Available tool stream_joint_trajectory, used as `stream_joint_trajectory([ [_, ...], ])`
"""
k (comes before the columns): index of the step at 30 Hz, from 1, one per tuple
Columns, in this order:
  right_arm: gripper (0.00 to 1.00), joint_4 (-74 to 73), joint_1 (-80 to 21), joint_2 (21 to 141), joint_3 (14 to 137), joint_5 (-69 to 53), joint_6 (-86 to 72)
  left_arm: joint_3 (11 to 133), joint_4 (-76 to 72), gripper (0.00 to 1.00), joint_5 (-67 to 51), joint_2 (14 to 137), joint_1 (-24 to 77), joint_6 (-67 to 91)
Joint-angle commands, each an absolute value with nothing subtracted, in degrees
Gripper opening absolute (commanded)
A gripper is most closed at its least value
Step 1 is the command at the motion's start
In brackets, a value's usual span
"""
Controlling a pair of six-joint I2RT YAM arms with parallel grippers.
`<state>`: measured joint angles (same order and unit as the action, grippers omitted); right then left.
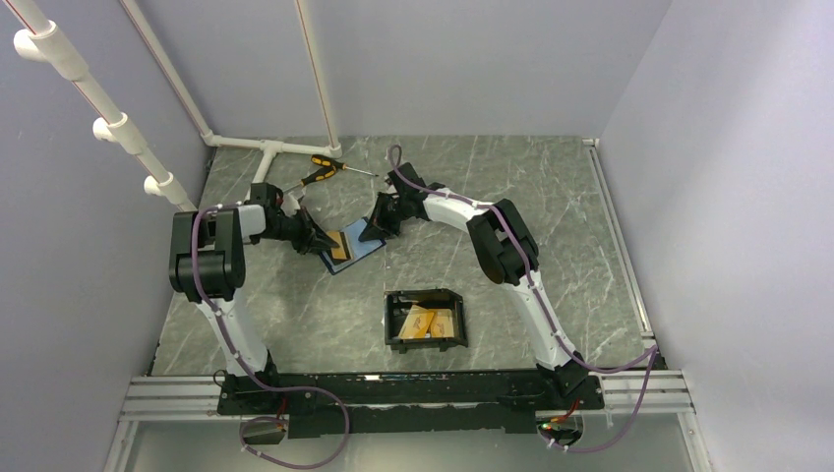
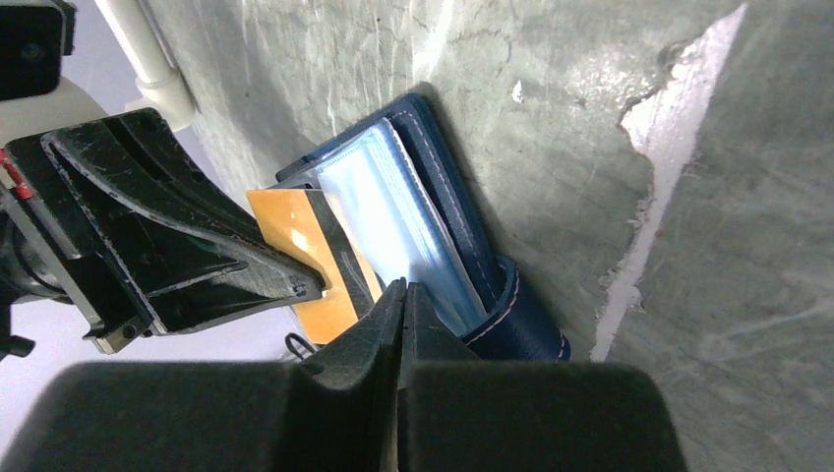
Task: Put the credit cards into the card holder
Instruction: Insert the credit card into the card holder.
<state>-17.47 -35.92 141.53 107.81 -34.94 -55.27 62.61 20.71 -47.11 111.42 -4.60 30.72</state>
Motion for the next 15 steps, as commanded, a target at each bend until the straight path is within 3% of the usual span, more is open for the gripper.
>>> stream_joint_trajectory([
  [1,0.00,-23.10,-35.77,142.63,105.32,-29.43,-54.58,59.98,12.26,0.00,-46.74,111.12,-4.91,37.00],
  [15,0.00,-23.72,-35.95,142.93,106.55,-28.85,-54.93,55.50,5.89,0.00,-43.00,109.67,-4.17,39.61],
])
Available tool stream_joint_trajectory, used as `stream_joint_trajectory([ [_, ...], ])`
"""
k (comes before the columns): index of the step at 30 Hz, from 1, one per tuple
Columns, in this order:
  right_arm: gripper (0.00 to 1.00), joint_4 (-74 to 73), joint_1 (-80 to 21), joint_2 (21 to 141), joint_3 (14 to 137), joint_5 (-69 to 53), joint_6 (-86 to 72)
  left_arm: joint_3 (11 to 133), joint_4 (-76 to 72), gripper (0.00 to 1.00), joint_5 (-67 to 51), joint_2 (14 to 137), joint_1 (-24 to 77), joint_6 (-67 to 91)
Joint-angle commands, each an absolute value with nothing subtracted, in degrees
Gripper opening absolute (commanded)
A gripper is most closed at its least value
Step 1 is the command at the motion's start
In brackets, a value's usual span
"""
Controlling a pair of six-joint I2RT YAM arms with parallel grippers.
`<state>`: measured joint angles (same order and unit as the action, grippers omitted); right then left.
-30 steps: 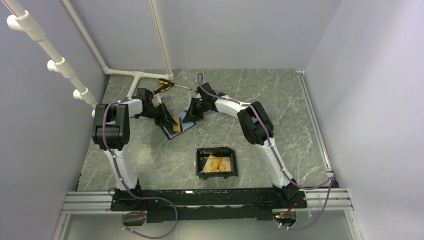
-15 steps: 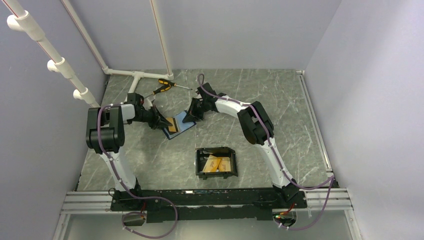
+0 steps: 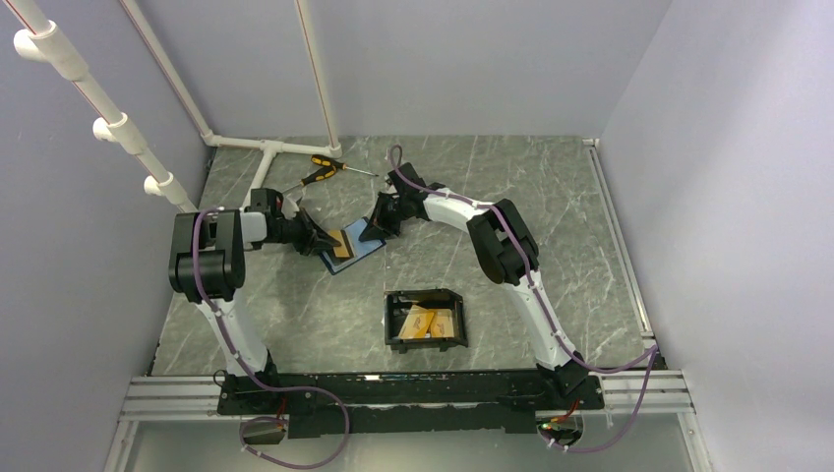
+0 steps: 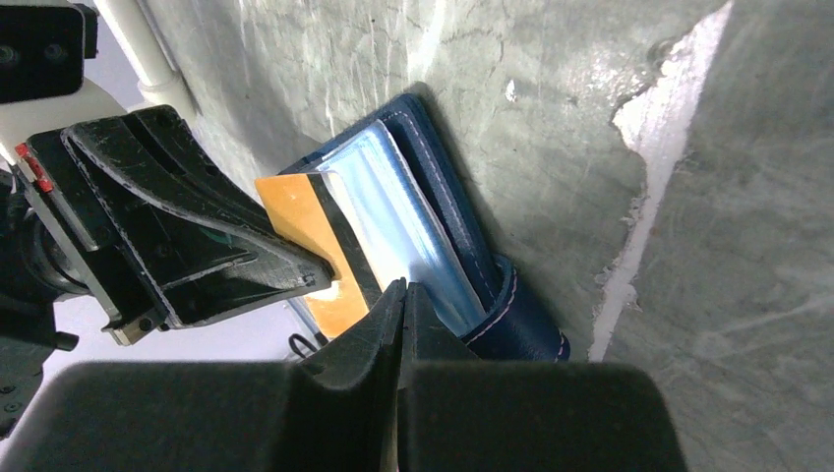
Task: Put the credit cards into the card holder
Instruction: Insert the credit card into the card holder.
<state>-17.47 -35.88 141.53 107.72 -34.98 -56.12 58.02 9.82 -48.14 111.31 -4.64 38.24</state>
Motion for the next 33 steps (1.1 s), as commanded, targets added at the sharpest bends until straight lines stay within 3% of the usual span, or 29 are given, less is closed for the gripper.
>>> stream_joint_trajectory([
  [1,0.00,-23.73,-35.94,142.86,106.38,-28.75,-54.93,54.56,4.76,0.00,-42.49,109.06,-4.00,40.05],
  [26,0.00,-28.69,-35.33,139.40,107.91,-30.50,-49.69,43.21,-15.43,0.00,-34.66,106.55,-0.62,55.05],
  [29,0.16,-30.71,-33.82,137.34,109.34,-31.28,-45.11,42.73,-15.90,0.00,-34.74,106.53,-0.62,54.77],
  [33,0.28,-34.74,-32.21,136.60,114.08,-30.84,-38.86,42.97,-14.85,0.00,-35.02,106.64,-0.62,53.44],
])
